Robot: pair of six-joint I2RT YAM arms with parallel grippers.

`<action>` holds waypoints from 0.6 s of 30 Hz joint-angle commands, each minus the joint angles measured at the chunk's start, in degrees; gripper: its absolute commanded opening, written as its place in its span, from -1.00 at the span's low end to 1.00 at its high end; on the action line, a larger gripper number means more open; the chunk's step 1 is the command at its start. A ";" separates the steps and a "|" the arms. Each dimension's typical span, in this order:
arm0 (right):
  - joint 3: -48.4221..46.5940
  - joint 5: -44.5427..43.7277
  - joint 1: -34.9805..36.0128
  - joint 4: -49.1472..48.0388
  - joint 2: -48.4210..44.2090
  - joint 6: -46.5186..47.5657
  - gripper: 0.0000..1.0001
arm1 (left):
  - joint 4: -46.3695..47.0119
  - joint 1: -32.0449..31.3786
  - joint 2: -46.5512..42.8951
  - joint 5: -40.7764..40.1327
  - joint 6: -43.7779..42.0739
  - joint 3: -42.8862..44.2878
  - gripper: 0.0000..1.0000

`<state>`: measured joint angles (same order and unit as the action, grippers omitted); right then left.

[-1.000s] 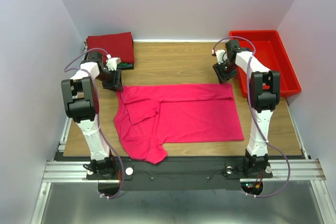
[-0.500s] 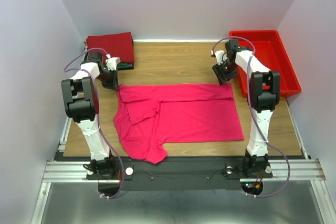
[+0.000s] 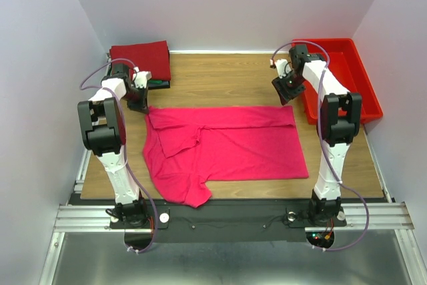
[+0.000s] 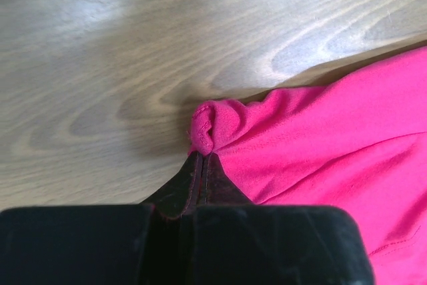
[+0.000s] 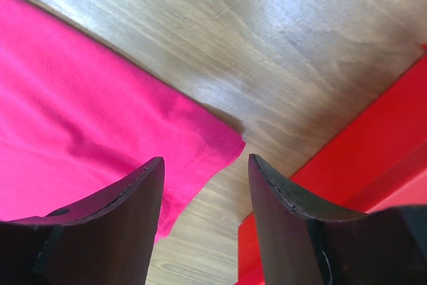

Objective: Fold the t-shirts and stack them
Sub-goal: Fold the tshirt

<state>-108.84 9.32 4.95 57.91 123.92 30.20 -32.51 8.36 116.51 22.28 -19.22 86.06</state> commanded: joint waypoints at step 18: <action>-7.53 -5.19 1.46 -2.36 9.49 0.57 -0.99 | -2.99 0.78 5.57 -1.80 -2.05 12.02 -1.00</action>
<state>-113.01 7.01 5.85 57.60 132.09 31.09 -34.94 8.45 121.36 21.47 -20.45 93.45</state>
